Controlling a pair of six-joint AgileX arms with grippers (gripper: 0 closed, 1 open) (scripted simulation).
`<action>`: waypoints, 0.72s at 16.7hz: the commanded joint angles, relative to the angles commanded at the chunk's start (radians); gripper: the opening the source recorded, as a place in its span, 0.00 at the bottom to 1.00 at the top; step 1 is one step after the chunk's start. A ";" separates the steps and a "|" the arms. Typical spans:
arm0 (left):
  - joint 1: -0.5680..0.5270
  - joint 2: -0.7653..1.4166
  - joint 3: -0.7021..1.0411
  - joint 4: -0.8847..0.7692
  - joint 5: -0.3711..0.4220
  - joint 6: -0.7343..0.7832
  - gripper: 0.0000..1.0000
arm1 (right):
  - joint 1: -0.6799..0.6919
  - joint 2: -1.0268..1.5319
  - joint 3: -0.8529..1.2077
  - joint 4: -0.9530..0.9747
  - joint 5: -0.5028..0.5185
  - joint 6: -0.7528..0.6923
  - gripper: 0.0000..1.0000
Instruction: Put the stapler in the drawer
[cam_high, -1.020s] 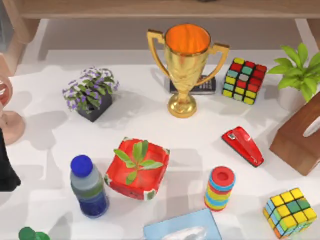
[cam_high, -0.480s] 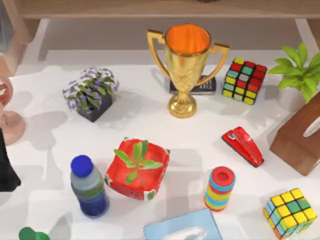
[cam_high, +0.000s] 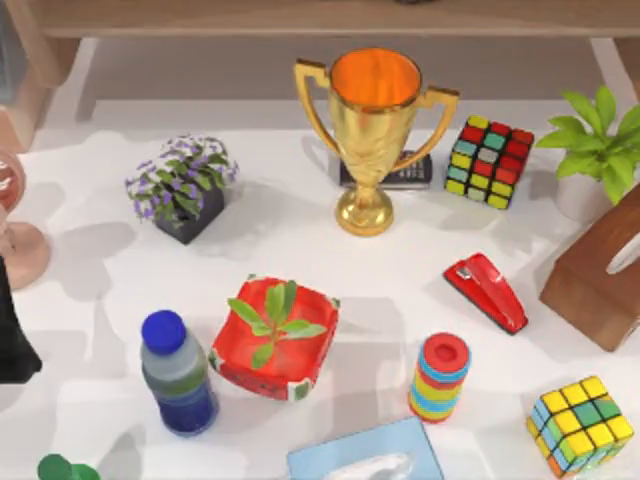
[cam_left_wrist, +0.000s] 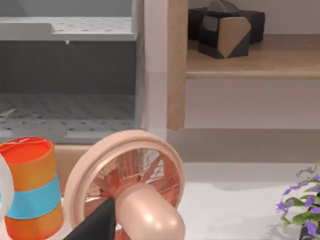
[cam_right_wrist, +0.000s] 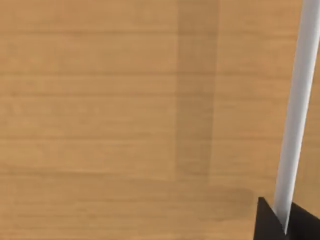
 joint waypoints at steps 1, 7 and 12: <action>0.000 0.000 0.000 0.000 0.000 0.000 1.00 | -0.015 -0.008 -0.030 0.018 -0.016 0.001 0.00; 0.000 0.000 0.000 0.000 0.000 0.000 1.00 | -0.097 -0.062 -0.177 0.113 -0.101 0.006 0.00; 0.000 0.000 0.000 0.000 0.000 0.000 1.00 | -0.097 -0.062 -0.177 0.113 -0.101 0.006 0.15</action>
